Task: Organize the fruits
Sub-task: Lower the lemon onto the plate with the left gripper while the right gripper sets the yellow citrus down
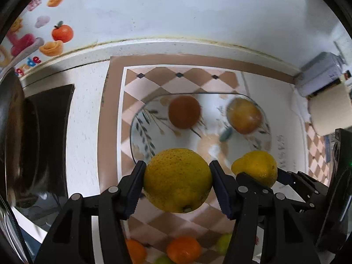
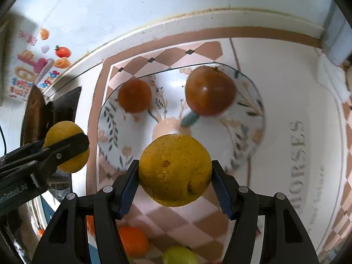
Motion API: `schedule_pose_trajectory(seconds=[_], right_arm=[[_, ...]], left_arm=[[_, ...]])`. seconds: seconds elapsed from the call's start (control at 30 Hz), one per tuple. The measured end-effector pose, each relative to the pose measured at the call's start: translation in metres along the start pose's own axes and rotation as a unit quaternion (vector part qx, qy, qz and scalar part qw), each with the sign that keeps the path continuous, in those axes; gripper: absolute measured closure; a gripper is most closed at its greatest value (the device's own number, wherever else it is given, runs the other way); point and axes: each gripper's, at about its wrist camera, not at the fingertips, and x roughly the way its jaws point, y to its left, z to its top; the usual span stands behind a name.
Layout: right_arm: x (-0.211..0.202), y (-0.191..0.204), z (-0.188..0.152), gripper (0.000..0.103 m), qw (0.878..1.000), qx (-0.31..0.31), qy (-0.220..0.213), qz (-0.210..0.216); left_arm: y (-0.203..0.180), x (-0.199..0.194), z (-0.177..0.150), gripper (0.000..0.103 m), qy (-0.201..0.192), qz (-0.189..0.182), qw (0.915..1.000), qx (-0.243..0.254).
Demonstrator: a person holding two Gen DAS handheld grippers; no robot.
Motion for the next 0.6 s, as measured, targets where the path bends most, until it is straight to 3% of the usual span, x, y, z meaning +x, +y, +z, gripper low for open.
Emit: schedule_pose_trajectory(seconds=[0.23,0.5,0.6], right_arm=[[0.043,0.000,0.022,0.037,0.999,0.009,0.036,-0.012],[0.057,-0.008,0.026,0.037,0.998,0.013,0.057,-0.020],[0.051,-0.006,0.028,0.028,0.998,0.004,0.053,-0.026]], left_arm=[[0.015,0.070,0.036,0.046,0.067,0.016,0.9976,-0.005],[0.017,0.090,0.038,0.046,0.094,0.020,0.9953,-0.017],[0.014,0.098,0.035,0.046,0.108,0.019,0.9937,-0.021]])
